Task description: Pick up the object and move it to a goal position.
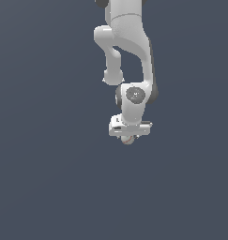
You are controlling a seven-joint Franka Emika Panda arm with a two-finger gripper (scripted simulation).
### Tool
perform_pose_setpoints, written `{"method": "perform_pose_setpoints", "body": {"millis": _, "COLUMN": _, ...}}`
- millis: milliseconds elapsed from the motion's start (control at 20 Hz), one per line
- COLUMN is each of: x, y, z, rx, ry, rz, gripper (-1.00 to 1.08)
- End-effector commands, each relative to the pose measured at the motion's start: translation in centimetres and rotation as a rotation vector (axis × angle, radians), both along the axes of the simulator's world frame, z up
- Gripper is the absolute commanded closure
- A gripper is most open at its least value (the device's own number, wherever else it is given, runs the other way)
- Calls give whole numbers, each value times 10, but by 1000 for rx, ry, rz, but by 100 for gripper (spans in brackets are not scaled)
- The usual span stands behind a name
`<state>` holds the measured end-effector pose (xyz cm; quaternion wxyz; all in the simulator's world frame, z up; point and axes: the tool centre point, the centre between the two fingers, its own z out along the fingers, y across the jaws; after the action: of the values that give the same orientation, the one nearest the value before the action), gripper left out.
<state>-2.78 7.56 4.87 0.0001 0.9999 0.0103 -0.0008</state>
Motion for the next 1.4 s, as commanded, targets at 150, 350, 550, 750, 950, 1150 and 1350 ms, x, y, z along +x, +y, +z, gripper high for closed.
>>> {"method": "perform_pose_setpoints", "body": {"millis": 150, "x": 1, "y": 0, "z": -1, "rx": 0, "ry": -1, "rz": 0, "gripper": 108}}
{"method": "perform_pose_setpoints", "body": {"millis": 350, "x": 1, "y": 0, "z": -1, "rx": 0, "ry": -1, "rz": 0, "gripper": 108}}
{"method": "perform_pose_setpoints", "body": {"millis": 550, "x": 1, "y": 0, "z": 0, "rx": 0, "ry": -2, "rz": 0, "gripper": 108}}
{"method": "perform_pose_setpoints", "body": {"millis": 750, "x": 2, "y": -9, "z": 0, "rx": 0, "ry": -2, "rz": 0, "gripper": 108}}
{"method": "perform_pose_setpoints", "body": {"millis": 950, "x": 5, "y": -31, "z": 1, "rx": 0, "ry": -2, "rz": 0, "gripper": 108}}
{"method": "perform_pose_setpoints", "body": {"millis": 1150, "x": 10, "y": -64, "z": 2, "rx": 0, "ry": -2, "rz": 0, "gripper": 108}}
{"method": "perform_pose_setpoints", "body": {"millis": 1350, "x": 15, "y": -96, "z": 2, "rx": 0, "ry": -2, "rz": 0, "gripper": 108}}
